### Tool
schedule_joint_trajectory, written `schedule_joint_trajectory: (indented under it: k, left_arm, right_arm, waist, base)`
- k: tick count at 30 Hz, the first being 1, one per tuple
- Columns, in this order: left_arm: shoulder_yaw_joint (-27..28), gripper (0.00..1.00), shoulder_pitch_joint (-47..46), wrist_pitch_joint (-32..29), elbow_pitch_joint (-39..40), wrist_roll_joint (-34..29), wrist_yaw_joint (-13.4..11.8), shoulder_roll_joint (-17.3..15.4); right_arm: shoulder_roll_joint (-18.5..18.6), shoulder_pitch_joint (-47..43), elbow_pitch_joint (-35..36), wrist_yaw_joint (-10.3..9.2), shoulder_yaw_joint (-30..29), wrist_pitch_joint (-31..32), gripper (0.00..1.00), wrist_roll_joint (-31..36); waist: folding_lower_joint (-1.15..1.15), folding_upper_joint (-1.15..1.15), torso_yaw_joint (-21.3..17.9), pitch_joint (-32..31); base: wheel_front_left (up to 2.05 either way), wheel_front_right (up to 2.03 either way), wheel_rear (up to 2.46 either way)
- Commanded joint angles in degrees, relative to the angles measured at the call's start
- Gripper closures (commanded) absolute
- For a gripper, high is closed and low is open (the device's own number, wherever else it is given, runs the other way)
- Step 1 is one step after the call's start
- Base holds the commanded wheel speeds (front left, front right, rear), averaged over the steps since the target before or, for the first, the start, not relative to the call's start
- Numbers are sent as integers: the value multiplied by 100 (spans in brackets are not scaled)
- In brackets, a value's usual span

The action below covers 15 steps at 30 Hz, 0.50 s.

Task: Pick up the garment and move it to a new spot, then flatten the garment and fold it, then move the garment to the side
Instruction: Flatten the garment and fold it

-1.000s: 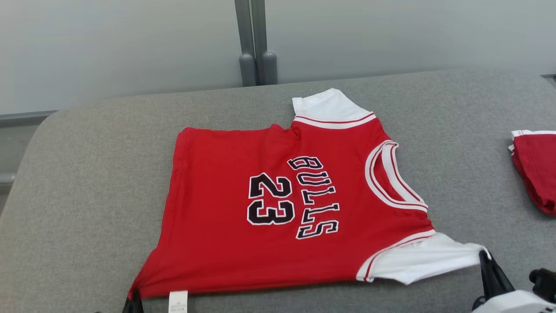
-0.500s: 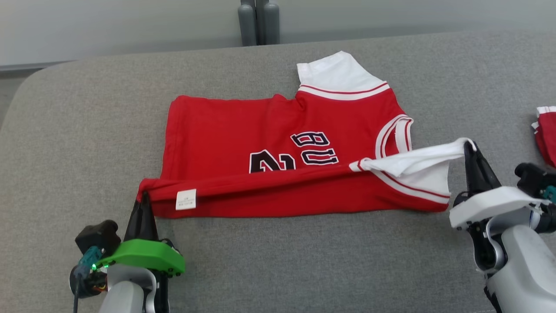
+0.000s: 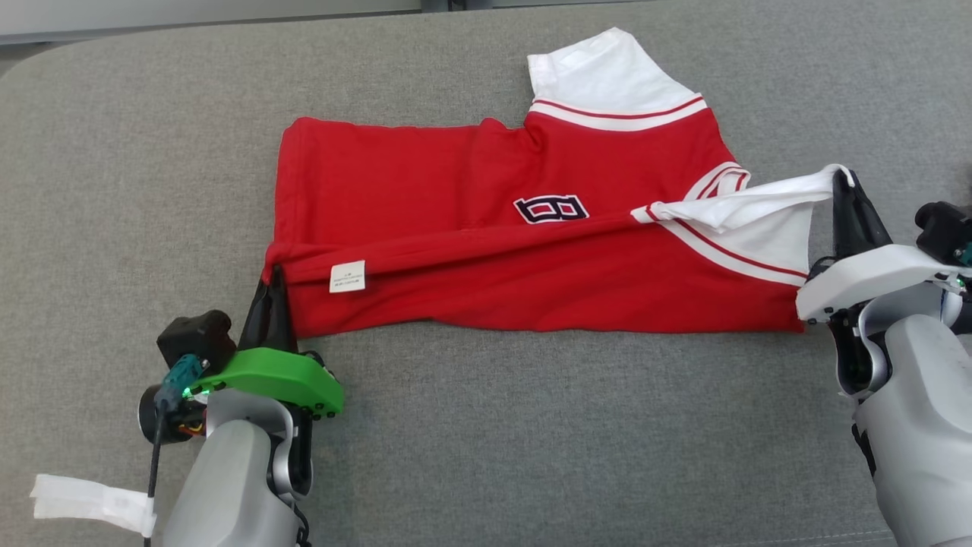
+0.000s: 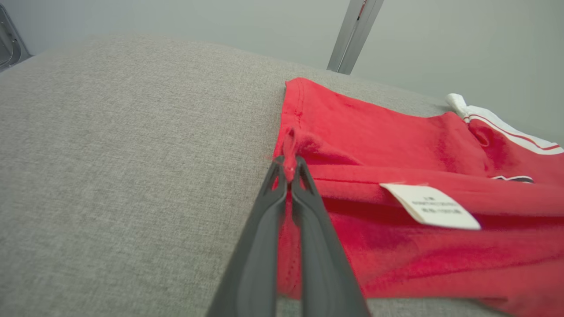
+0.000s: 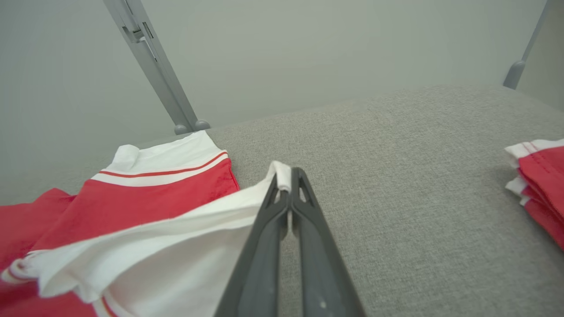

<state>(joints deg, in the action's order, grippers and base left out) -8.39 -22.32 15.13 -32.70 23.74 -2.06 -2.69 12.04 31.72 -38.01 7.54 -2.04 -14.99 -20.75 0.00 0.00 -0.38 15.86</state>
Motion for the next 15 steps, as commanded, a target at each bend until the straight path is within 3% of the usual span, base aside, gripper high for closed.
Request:
schedule_joint_trajectory:
  k: [1, 2, 3, 8, 15]
  left_arm:
    - [-32, 87, -133, -1, -87, -14, -44, -43]
    - [-30, 37, -187, -1, -108, 4, -66, -44]
    - [-1, 0, -226, -1, -126, 45, -101, -45]
    - [178, 0, -6, -1, 228, 64, -181, -39]
    - [111, 0, 658, -1, 436, 227, -90, -40]
  right_arm:
    - [-30, 97, -69, -10, -11, -26, 100, 88]
    - [-60, 118, -106, -10, 0, -26, 59, 109]
    - [-81, 161, -90, -10, -14, -26, 0, 153]
    - [-196, -111, 360, -10, -144, -23, 0, 383]
    - [-349, -1166, 1341, -10, -249, -22, 0, 419]
  waist:
    - [0, 0, 23, 58]
    - [0, 0, 22, 67]
    - [0, 0, 16, 77]
    - [0, 0, -11, 79]
    - [0, 0, 13, 51]
  base:
    - [0, 0, 0]
    - [0, 0, 0]
    - [0, 0, 0]
    - [0, 0, 0]
    - [0, 0, 0]
